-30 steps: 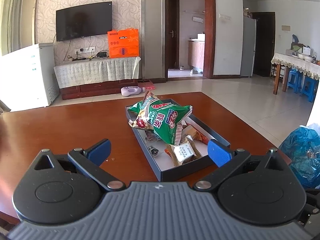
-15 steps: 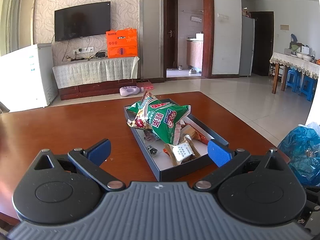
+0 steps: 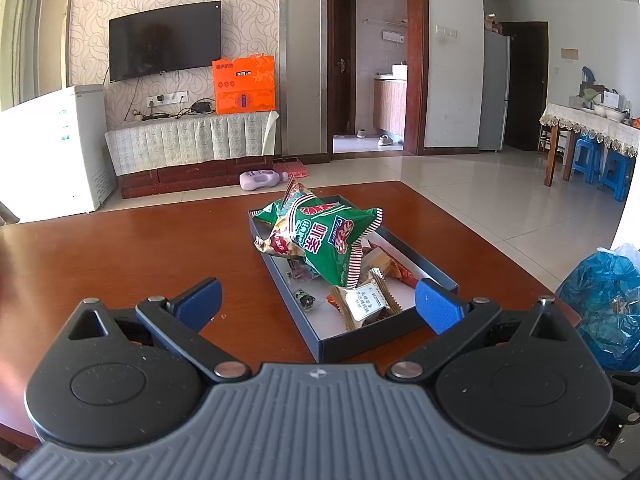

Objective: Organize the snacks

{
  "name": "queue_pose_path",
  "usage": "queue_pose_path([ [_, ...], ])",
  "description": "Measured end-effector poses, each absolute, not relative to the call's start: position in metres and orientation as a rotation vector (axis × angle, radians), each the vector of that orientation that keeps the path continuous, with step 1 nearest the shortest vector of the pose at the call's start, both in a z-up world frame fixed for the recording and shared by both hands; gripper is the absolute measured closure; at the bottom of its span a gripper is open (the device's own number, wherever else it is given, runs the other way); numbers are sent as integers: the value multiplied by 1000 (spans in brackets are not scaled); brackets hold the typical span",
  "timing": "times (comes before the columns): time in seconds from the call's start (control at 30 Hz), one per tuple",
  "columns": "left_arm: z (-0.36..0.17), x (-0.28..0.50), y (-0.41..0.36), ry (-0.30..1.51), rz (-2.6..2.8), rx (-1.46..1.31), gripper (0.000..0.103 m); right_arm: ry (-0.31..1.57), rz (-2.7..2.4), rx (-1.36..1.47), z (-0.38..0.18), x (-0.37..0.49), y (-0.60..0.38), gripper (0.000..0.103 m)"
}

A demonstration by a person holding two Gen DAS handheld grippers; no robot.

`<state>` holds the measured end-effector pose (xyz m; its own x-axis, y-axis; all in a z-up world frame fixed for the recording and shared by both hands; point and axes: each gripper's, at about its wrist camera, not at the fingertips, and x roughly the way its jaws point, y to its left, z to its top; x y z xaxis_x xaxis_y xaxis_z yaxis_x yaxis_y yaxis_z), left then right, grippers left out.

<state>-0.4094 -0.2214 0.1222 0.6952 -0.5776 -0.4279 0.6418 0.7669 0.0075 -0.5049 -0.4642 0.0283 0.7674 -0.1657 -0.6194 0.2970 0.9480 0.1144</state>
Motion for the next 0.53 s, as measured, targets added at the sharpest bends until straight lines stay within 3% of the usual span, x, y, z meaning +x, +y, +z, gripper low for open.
queue_pose_path([
  [0.53,122,-410,-221,390,-685,134,0,654,-256,207,28,-503,-464,34],
])
